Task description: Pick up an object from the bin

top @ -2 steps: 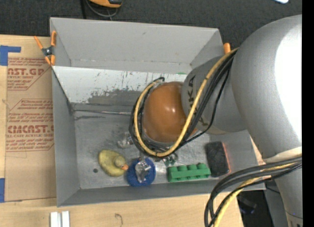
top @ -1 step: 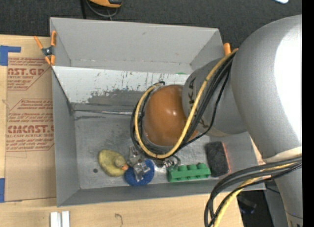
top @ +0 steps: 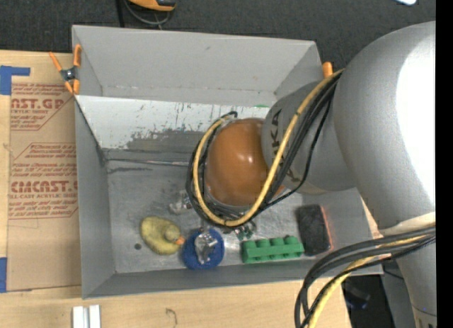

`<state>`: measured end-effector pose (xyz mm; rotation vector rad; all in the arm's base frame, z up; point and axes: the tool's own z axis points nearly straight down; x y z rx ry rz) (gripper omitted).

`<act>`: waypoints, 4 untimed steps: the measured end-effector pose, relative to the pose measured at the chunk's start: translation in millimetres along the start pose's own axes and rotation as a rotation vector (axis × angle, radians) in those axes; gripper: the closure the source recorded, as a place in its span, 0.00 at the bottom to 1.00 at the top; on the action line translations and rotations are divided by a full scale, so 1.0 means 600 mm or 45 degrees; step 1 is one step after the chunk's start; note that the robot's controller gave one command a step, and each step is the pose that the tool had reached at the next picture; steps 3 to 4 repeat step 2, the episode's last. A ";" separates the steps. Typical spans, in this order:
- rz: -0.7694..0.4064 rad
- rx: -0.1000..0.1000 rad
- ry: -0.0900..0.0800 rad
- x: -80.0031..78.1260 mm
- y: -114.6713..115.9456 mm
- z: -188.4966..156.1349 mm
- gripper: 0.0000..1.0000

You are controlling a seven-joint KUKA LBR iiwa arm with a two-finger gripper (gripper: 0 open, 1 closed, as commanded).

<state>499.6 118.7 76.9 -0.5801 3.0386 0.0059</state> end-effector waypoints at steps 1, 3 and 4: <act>-0.004 -0.005 0.064 0.019 0.001 0.004 1.00; 0.000 0.000 0.001 0.000 0.000 0.000 0.00; 0.000 0.000 0.001 0.000 0.000 0.000 0.00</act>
Offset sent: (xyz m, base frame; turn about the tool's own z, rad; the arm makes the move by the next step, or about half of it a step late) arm 0.0000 0.0000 0.0000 0.0000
